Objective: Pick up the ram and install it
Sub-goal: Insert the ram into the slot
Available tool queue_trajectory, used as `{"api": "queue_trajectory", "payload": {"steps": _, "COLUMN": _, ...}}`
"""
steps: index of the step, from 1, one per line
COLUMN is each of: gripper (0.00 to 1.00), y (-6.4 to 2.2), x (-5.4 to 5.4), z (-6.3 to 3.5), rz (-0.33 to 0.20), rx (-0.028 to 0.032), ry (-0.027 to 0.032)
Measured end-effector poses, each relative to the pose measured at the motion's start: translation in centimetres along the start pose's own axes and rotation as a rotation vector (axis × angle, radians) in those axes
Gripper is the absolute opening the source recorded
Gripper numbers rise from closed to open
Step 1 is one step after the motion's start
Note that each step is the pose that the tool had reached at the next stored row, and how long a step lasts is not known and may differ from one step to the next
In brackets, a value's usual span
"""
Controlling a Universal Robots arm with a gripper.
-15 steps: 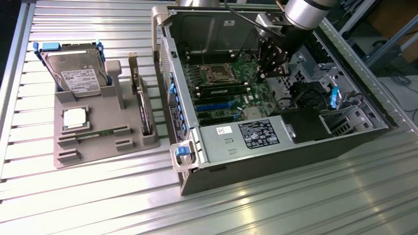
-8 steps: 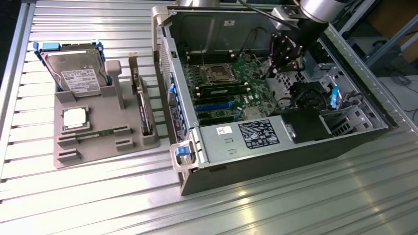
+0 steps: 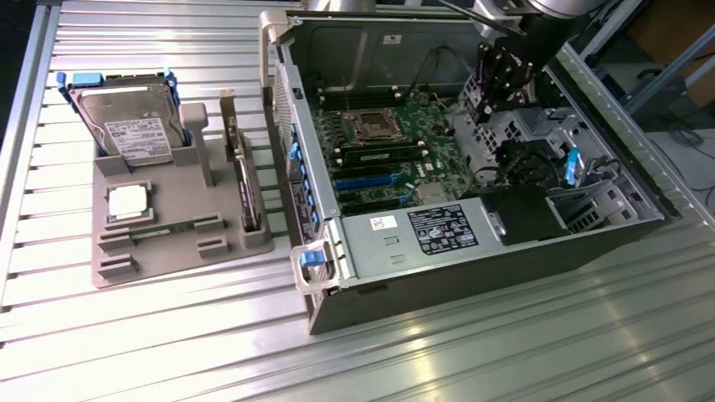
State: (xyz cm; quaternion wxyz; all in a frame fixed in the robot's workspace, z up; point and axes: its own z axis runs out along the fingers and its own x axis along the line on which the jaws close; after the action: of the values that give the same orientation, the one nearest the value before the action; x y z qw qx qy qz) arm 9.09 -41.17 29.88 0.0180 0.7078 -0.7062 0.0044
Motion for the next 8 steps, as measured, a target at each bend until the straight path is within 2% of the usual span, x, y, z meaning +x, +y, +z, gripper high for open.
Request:
{"api": "queue_trajectory", "payload": {"steps": 1, "gripper": 0.1, "y": 0.0, "x": 0.0, "z": 0.02, "rz": 0.001, "rx": 0.0232, "ry": 0.001}}
{"api": "queue_trajectory", "payload": {"steps": 4, "gripper": 0.1, "y": 0.0, "x": 0.0, "z": 0.01, "rz": 0.001, "rx": 0.0239, "ry": 0.0011}}
{"api": "queue_trajectory", "payload": {"steps": 6, "gripper": 0.1, "y": 1.12, "x": 0.0, "z": 0.04, "rz": 0.001, "rx": 0.0239, "ry": 0.0011}}
{"api": "queue_trajectory", "payload": {"steps": 7, "gripper": 0.1, "y": 2.09, "x": 0.0, "z": 0.05, "rz": 0.001, "rx": 0.0239, "ry": 0.0011}}
{"api": "queue_trajectory", "payload": {"steps": 8, "gripper": 0.1, "y": 2.35, "x": 0.0, "z": 0.06, "rz": 0.001, "rx": 0.024, "ry": 0.0011}}
